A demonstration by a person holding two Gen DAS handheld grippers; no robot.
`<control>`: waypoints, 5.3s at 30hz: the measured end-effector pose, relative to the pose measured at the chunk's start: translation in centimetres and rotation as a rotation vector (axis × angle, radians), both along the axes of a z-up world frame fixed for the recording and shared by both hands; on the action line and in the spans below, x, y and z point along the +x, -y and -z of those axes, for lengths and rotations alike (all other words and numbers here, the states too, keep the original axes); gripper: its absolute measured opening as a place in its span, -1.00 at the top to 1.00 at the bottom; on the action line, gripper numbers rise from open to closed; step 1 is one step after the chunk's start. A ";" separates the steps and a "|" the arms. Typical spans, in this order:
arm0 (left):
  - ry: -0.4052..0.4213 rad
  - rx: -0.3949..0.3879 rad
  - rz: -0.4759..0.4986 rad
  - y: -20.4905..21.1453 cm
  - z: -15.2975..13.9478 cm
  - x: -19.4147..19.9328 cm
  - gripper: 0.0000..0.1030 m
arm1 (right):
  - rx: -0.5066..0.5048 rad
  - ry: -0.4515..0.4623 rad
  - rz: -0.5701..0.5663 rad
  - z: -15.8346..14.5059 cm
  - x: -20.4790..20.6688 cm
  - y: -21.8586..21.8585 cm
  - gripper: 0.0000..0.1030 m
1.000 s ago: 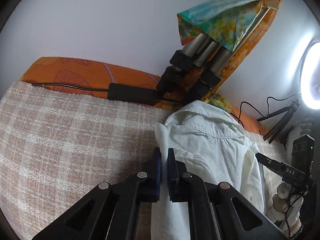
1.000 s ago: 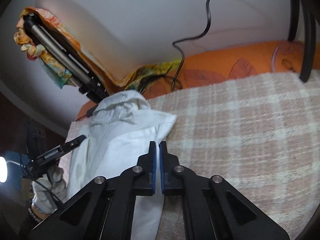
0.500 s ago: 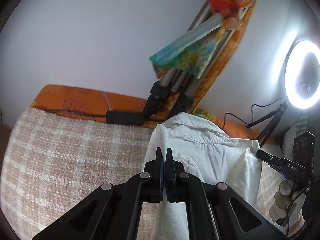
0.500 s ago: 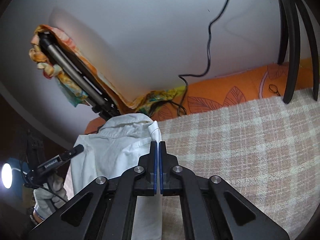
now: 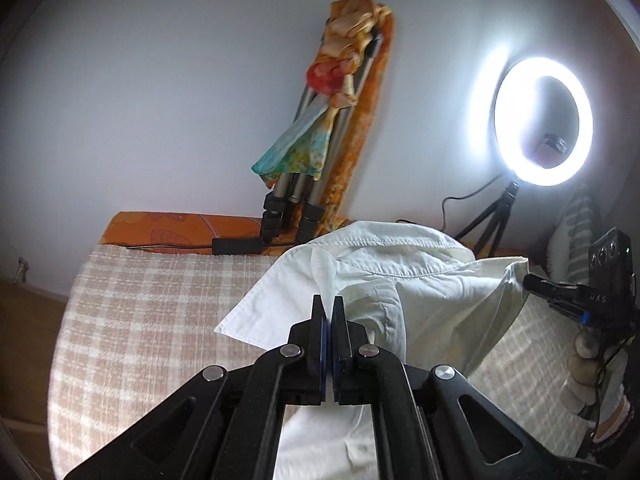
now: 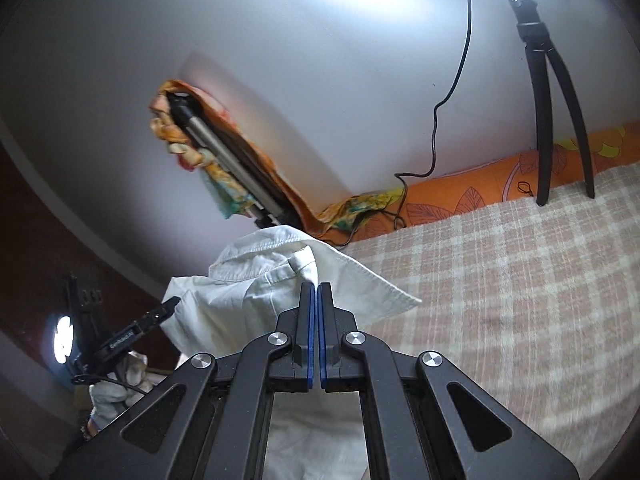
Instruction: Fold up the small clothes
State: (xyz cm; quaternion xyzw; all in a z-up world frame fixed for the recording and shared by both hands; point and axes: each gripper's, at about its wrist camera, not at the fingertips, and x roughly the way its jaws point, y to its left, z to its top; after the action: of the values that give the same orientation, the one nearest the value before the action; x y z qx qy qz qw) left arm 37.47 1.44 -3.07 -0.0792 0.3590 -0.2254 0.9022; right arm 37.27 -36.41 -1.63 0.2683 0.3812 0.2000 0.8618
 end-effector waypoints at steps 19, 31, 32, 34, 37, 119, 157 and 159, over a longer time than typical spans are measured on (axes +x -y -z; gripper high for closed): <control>0.042 0.086 0.037 -2.8 3.6 -18.3 1.00 | -0.099 0.019 -0.079 0.1 -18.3 -3.9 0.99; 0.035 0.166 0.048 -6.6 5.4 -26.0 0.54 | -0.247 0.011 -0.169 2.7 -24.7 -4.9 0.99; 0.017 0.133 0.033 -7.2 5.3 -25.9 0.46 | -0.229 0.002 -0.166 2.8 -25.0 -4.5 0.91; -0.038 0.037 0.001 -8.4 5.4 -24.8 0.21 | -0.174 -0.028 -0.137 3.2 -25.2 -3.7 0.46; -0.165 -0.139 -0.042 -9.6 6.4 -22.6 -0.10 | -0.018 -0.077 -0.067 4.4 -24.3 -2.3 -0.07; 0.038 0.264 0.134 -1.5 5.6 -22.3 0.41 | -0.381 0.108 -0.260 -1.2 -19.9 -11.2 0.40; -0.173 0.220 -0.010 -2.2 10.0 -16.9 0.28 | -0.112 -0.206 -0.199 8.3 -21.6 -7.8 0.86; -0.173 0.214 -0.012 -2.6 10.8 -17.3 0.23 | -0.137 -0.212 -0.210 8.6 -21.9 -7.7 0.88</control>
State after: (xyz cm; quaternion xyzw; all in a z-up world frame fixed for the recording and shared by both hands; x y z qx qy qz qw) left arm 20.19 4.03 -13.88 -0.0039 0.4572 -0.1729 0.8724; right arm 15.36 -28.67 -10.24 0.1871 0.5087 0.2331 0.8074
